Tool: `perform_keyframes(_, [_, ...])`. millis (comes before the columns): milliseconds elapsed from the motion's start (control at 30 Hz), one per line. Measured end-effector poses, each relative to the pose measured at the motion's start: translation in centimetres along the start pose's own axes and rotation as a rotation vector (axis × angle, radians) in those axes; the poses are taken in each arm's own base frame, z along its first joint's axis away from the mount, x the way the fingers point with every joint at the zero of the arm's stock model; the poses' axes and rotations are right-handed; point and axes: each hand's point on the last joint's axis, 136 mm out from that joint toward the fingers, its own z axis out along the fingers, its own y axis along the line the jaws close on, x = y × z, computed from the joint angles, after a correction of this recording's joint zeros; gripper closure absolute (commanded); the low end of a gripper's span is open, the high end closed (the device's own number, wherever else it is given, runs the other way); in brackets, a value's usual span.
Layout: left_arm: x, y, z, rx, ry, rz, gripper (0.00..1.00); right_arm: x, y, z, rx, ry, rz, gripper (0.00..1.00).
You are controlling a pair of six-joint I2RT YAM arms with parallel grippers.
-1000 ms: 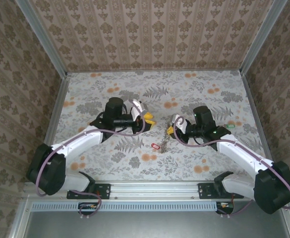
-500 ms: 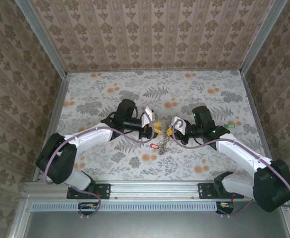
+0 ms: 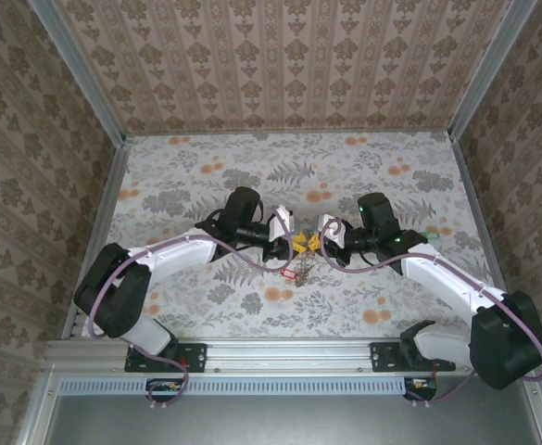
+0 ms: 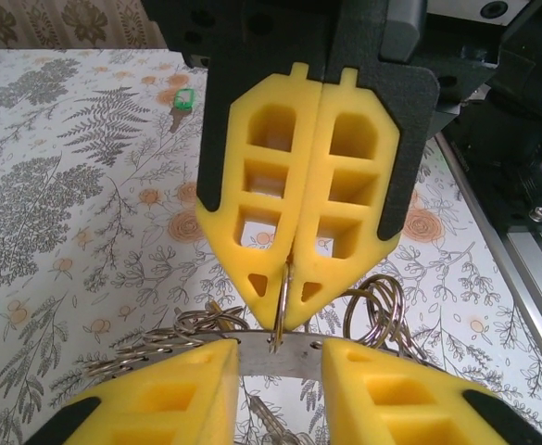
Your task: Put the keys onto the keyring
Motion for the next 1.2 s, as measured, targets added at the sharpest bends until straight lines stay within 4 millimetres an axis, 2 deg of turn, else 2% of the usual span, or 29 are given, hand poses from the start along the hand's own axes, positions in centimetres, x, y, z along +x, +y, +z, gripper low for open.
perform_keyframes(533, [-0.3, -0.03, 0.11, 0.0, -0.001, 0.014, 0.77, -0.06, 0.32, 0.05, -0.028, -0.001, 0.006, 1.0])
perform_keyframes(733, [-0.25, -0.18, 0.37, 0.008, 0.006, 0.012, 0.86, 0.06, 0.24, 0.19, -0.035, 0.003, 0.014, 1.0])
perform_keyframes(867, [-0.25, 0.02, 0.44, 0.006, 0.014, 0.012, 0.96, 0.17, 0.24, 0.17, -0.039, 0.008, 0.023, 1.0])
perform_keyframes(900, [-0.18, 0.0, 0.45, 0.007, 0.017, 0.01, 1.0, 0.21, 0.27, 0.17, -0.041, 0.011, 0.026, 1.0])
perform_keyframes(1200, [-0.42, 0.12, 0.47, 0.002, 0.015, 0.027, 1.0, 0.22, 0.15, 0.04, -0.036, 0.024, 0.028, 0.87])
